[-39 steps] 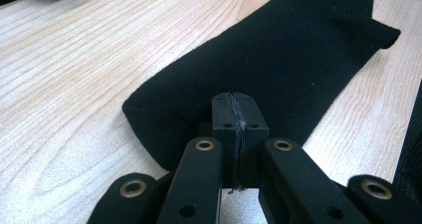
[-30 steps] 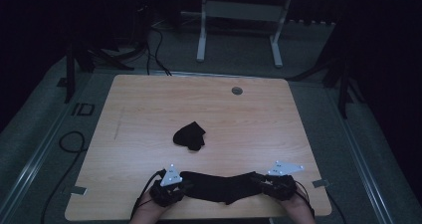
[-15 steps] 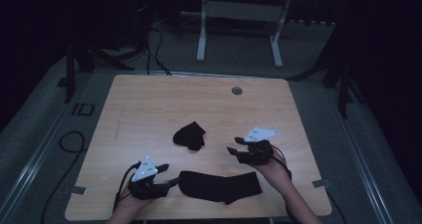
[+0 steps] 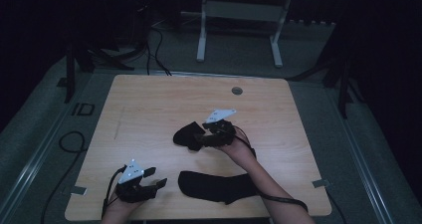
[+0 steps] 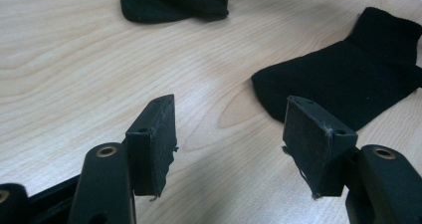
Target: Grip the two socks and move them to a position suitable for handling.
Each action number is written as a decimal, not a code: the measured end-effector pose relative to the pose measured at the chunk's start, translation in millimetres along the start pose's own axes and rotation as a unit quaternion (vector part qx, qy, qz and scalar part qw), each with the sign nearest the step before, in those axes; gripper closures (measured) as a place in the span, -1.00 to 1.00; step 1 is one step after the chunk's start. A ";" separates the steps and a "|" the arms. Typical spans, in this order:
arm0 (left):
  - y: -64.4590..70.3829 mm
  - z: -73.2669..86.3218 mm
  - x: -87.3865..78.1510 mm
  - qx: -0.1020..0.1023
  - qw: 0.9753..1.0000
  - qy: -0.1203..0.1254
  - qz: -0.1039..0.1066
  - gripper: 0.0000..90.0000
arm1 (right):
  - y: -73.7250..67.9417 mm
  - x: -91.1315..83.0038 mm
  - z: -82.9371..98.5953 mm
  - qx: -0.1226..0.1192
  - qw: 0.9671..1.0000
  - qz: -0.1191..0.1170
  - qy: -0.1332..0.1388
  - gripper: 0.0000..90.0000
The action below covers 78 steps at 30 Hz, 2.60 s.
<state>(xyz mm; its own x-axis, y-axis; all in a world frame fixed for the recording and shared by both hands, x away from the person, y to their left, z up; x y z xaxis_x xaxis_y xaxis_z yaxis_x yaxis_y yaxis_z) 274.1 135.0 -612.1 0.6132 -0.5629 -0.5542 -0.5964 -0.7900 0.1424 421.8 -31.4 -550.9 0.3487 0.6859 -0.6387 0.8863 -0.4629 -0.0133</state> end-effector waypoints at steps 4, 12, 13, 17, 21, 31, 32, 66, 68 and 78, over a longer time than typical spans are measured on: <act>-0.4 -0.3 1.5 -0.006 1.000 0.003 -0.001 -0.15 | 2.7 28.9 0.0 0.008 1.000 -0.005 -0.025 -0.10; -5.5 -1.8 2.5 -0.013 1.000 0.008 -0.007 -0.15 | 9.6 81.1 11.1 0.027 0.997 0.011 -0.073 -0.25; -5.6 -1.8 2.7 -0.016 1.000 0.009 -0.006 -0.15 | 8.9 84.3 14.6 0.026 0.996 0.008 -0.082 -0.24; -5.1 -1.8 3.5 -0.013 1.000 0.007 -0.004 -0.15 | 5.2 89.7 23.0 -0.014 0.995 0.023 -0.100 -0.08; -6.3 -2.7 5.0 -0.017 1.000 0.005 -0.009 -0.15 | 2.3 88.0 22.9 -0.022 0.995 0.033 -0.096 0.40; -11.2 -15.6 14.8 -0.028 1.000 0.007 -0.004 -0.15 | -2.9 77.7 21.1 -0.041 0.994 0.054 -0.082 0.69; -12.3 -18.3 16.5 -0.029 1.000 0.008 -0.004 -0.15 | -3.7 72.6 19.8 -0.035 0.996 0.050 -0.072 0.69; 36.6 -121.3 96.9 0.010 0.998 0.028 0.062 0.88 | -8.0 -46.0 27.1 -0.045 0.996 0.065 0.031 0.68; 34.1 -120.9 96.1 0.014 0.998 0.026 0.051 0.88 | -7.4 -47.1 26.8 -0.040 0.997 0.064 0.036 0.68; 1.6 -113.0 82.7 0.004 1.000 0.016 -0.013 0.88 | 21.4 -81.0 31.9 0.001 0.993 0.094 0.065 0.74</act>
<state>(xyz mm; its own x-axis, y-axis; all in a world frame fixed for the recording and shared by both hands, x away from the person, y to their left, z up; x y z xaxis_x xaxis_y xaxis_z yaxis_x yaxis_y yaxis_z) 382.5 59.7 -565.0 0.6440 -0.5500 -0.5317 -0.5845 -0.8022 0.1219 402.8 -114.8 -524.0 0.5449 0.6541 -0.5246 0.8010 -0.5911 0.0950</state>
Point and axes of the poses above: each handheld gripper's, and its own axes: x roughly forward along the jaws, z roughly out of its underside, y roughly to its right, the point moved 9 cm from there along x, roughly forward along the jaws, and after that the axes turned 3 degrees about -z, right-handed, at the moved point
